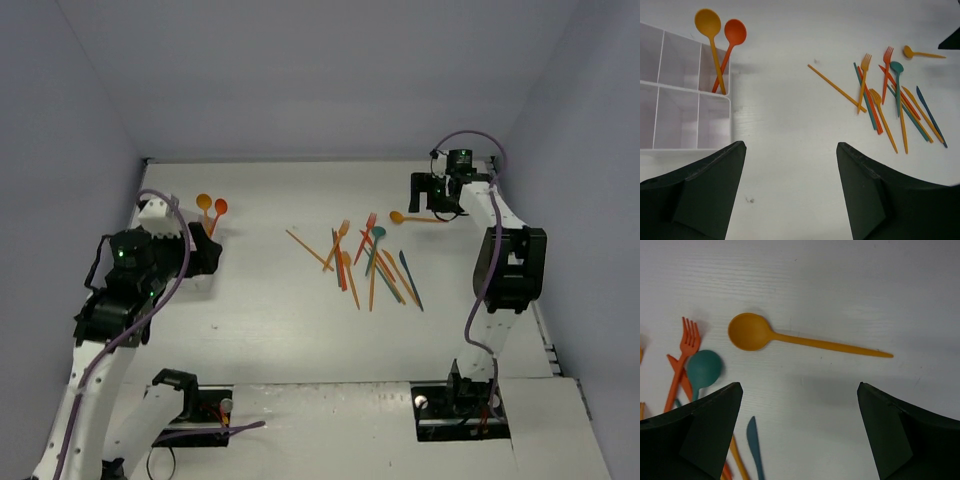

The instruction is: Sort the eating utensils into containers

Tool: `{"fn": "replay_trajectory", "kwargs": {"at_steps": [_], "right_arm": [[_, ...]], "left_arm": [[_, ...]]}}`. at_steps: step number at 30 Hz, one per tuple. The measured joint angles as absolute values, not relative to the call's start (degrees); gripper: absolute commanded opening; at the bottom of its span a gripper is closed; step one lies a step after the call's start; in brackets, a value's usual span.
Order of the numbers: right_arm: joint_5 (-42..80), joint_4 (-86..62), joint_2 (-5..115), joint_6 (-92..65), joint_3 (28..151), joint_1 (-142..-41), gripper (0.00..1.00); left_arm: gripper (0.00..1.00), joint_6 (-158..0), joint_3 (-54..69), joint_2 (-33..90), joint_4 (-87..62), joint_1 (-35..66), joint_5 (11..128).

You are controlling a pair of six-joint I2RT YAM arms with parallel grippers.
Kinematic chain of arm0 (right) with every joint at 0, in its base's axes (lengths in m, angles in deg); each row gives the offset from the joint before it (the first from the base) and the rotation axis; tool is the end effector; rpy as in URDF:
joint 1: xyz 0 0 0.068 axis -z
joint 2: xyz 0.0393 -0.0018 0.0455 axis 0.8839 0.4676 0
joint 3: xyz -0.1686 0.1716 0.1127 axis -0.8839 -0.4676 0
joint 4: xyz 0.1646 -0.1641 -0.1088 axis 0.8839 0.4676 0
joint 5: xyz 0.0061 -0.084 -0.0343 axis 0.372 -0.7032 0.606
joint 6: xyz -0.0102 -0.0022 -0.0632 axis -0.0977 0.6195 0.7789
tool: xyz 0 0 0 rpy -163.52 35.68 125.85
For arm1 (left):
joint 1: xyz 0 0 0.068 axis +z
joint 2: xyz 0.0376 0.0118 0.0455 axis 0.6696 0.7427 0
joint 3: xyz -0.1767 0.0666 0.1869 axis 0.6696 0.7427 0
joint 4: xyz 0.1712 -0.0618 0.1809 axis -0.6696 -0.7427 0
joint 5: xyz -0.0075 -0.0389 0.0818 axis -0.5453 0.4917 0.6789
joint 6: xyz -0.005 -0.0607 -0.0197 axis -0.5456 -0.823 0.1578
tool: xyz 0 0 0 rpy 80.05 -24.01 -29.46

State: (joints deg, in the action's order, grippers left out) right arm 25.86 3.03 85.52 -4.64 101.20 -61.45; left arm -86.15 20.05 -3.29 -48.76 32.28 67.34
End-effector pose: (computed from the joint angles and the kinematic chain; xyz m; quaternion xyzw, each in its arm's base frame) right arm 0.4511 0.0068 0.2288 -0.0621 0.8990 0.1018 0.4214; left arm 0.1600 -0.0366 0.3761 -0.0085 0.8089 -0.2121 0.5484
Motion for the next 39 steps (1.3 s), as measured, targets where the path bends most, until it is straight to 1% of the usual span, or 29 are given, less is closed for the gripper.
{"fn": "replay_trajectory", "kwargs": {"at_steps": [6,12,17,22,25,29,31,34,36,39], "right_arm": [[29.09,2.92,92.34,2.67,105.11,-59.38,1.00],[30.30,2.72,97.30,7.33,108.70,-59.36,1.00],[31.49,2.59,100.10,9.06,109.00,-59.36,1.00],[32.45,0.62,99.42,10.06,106.99,-59.44,0.98],[32.59,-0.83,97.23,10.19,103.27,-59.55,0.92],[30.78,-0.96,94.32,9.66,99.05,-60.14,0.80],[28.81,-0.98,93.37,9.12,97.65,-60.97,0.69],[25.62,-1.01,92.26,7.78,95.97,-62.85,0.56],[24.10,-0.98,91.62,6.67,95.04,-64.17,0.53],[22.19,-0.99,90.60,4.72,93.64,-66.20,0.52]], "left_arm": [[0.71,-86.97,21.11,-7.74,-53.59,30.22,67.07],[0.71,-87.36,22.34,-5.70,-55.39,29.36,66.89],[0.71,-87.38,22.37,-3.80,-55.53,28.89,66.87],[0.71,-87.36,22.37,-3.59,-55.53,28.87,66.91],[0.71,-87.34,22.37,-3.61,-55.52,28.87,66.91],[0.71,-87.34,22.37,-3.70,-55.53,28.87,66.89],[0.71,-87.35,22.37,-3.84,-55.53,28.87,66.88],[0.71,-87.39,22.37,-4.44,-55.56,28.85,66.71],[0.71,-87.51,22.43,-5.18,-55.56,28.85,66.41],[0.71,-87.87,22.77,-6.65,-55.54,28.85,65.88]]}}
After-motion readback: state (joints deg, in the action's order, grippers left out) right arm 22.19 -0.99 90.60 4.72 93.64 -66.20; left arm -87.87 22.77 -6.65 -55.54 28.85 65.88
